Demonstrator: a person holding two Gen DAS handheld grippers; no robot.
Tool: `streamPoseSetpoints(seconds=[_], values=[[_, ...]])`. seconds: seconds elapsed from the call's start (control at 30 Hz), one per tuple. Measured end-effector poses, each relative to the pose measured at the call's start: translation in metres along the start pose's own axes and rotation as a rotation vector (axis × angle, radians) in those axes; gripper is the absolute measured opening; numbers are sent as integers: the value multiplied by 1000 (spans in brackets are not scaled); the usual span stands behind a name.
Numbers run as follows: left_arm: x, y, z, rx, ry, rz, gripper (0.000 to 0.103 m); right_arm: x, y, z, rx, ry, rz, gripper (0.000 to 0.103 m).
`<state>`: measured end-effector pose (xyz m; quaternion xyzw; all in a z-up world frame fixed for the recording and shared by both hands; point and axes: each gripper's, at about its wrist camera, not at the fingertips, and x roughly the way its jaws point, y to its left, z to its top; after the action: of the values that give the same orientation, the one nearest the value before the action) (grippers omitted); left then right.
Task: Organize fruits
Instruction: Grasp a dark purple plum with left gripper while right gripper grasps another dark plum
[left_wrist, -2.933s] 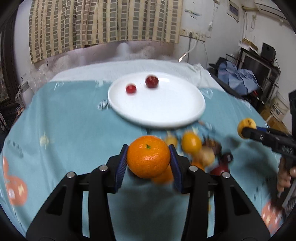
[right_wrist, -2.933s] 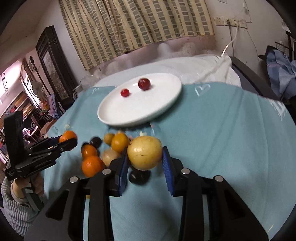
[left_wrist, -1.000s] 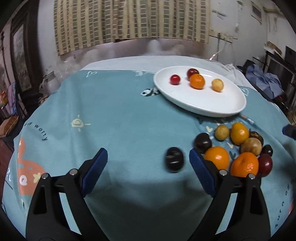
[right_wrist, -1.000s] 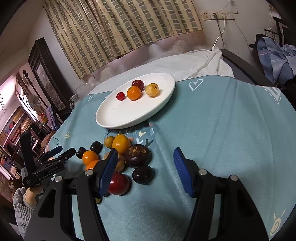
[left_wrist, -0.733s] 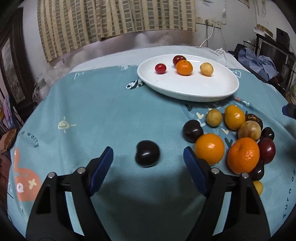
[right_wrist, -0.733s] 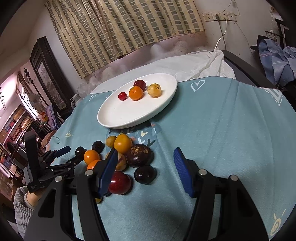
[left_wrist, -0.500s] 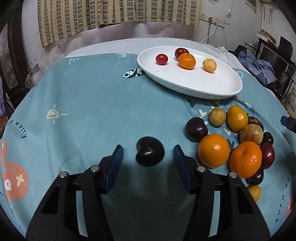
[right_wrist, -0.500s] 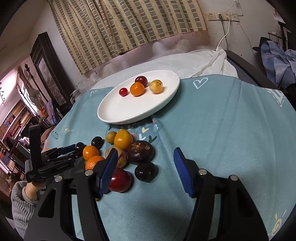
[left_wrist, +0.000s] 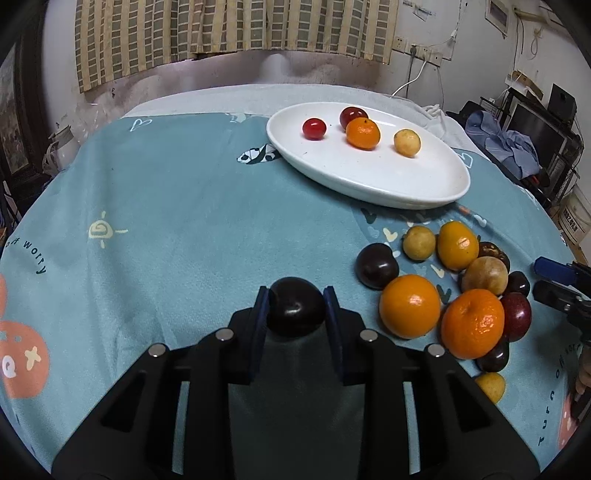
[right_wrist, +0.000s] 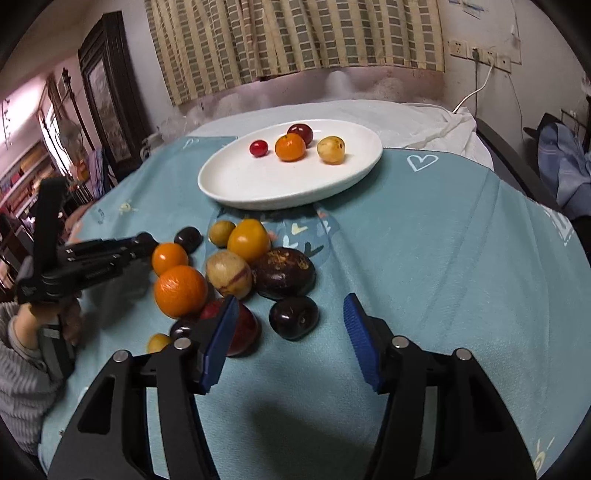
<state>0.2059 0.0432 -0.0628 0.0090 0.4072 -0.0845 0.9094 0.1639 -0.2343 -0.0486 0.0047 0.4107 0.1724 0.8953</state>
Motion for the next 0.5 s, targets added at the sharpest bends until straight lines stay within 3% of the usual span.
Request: streamPoseSetpoints(seconds=[0.07, 0.23, 0.4, 0.5], values=[[0, -3, 0, 9, -2, 0, 30, 5, -5, -1, 3, 10, -21, 47], [0, -6, -1, 13, 2, 1, 30, 9, 0, -2, -27, 3, -15, 46], [2, -10, -3, 27, 9, -2, 30, 18, 2, -2, -16, 44, 32, 34], [3, -11, -4, 30, 16, -6, 30, 21, -7, -1, 33, 56, 75, 31]])
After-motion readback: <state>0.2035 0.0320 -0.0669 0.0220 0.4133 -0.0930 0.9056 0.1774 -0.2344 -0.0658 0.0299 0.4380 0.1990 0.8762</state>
